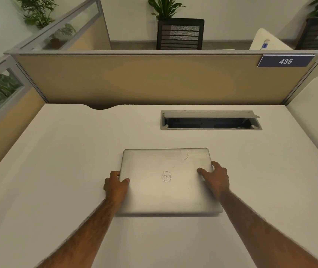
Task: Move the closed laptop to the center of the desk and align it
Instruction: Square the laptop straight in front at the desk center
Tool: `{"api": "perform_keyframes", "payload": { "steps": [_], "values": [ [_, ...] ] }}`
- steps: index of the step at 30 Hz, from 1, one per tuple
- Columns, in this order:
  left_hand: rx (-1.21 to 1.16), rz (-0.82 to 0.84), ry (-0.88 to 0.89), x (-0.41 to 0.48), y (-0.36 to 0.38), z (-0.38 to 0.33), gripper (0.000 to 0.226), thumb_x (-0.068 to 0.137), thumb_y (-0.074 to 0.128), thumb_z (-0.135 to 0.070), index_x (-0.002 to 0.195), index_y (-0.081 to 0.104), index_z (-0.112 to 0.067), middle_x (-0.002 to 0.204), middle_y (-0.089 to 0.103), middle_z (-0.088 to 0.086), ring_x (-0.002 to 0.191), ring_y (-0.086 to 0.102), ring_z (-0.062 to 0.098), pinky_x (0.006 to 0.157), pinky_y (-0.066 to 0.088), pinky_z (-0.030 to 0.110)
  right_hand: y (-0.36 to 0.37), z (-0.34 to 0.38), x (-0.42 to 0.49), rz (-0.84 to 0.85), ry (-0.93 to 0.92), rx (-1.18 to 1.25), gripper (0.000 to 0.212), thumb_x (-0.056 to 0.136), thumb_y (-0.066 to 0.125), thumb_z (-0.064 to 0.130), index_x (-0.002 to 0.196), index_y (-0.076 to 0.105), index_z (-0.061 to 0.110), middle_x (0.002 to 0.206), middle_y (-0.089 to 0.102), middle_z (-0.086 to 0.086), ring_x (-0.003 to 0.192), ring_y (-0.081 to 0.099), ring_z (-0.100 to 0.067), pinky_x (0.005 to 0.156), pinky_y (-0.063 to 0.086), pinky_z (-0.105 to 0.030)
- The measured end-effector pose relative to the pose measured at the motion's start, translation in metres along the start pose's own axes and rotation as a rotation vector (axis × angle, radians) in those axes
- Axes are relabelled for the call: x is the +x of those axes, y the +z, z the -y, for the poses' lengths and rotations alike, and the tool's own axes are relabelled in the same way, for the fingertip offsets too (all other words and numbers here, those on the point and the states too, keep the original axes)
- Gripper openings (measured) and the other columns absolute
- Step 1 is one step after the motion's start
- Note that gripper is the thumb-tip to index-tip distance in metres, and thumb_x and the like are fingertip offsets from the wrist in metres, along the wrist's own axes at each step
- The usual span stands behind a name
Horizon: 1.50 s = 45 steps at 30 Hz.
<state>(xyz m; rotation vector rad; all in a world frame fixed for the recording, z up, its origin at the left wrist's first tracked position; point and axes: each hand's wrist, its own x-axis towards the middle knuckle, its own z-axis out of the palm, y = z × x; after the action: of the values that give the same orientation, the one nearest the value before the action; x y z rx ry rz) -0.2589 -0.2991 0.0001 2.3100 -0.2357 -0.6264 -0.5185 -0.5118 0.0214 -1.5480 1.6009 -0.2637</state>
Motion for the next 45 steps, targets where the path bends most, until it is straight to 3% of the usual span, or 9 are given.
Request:
{"api": "perform_keyframes", "payload": {
  "steps": [6,34,45],
  "values": [
    [0.021,-0.01,-0.014,-0.003,0.001,-0.004,0.039,0.085,0.065,-0.025,0.12,0.054,-0.015,0.124,0.053,0.015,0.116,0.052,0.038,0.097,0.05,0.048,0.001,0.004,0.001,-0.006,0.002,-0.056,0.065,0.084,0.072,0.048,0.141,0.054,0.022,0.134,0.052,-0.014,0.127,0.053,-0.038,0.103,0.049,-0.05],
    [0.101,-0.064,0.041,-0.012,0.004,-0.005,0.038,0.095,0.053,-0.015,0.132,0.052,-0.007,0.132,0.049,0.024,0.125,0.044,0.044,0.108,0.037,0.049,0.001,-0.001,-0.002,-0.013,0.016,-0.045,0.074,0.081,0.077,0.048,0.145,0.05,0.023,0.136,0.051,-0.013,0.132,0.05,-0.036,0.106,0.047,-0.051],
    [0.193,-0.05,0.038,-0.019,0.004,-0.011,0.051,0.091,0.061,-0.025,0.136,0.049,-0.004,0.133,0.049,0.025,0.125,0.045,0.044,0.103,0.041,0.049,0.004,0.001,-0.001,-0.039,0.024,-0.062,0.075,0.079,0.077,0.049,0.145,0.049,0.024,0.136,0.051,-0.012,0.132,0.05,-0.035,0.106,0.048,-0.053]
  ]
}}
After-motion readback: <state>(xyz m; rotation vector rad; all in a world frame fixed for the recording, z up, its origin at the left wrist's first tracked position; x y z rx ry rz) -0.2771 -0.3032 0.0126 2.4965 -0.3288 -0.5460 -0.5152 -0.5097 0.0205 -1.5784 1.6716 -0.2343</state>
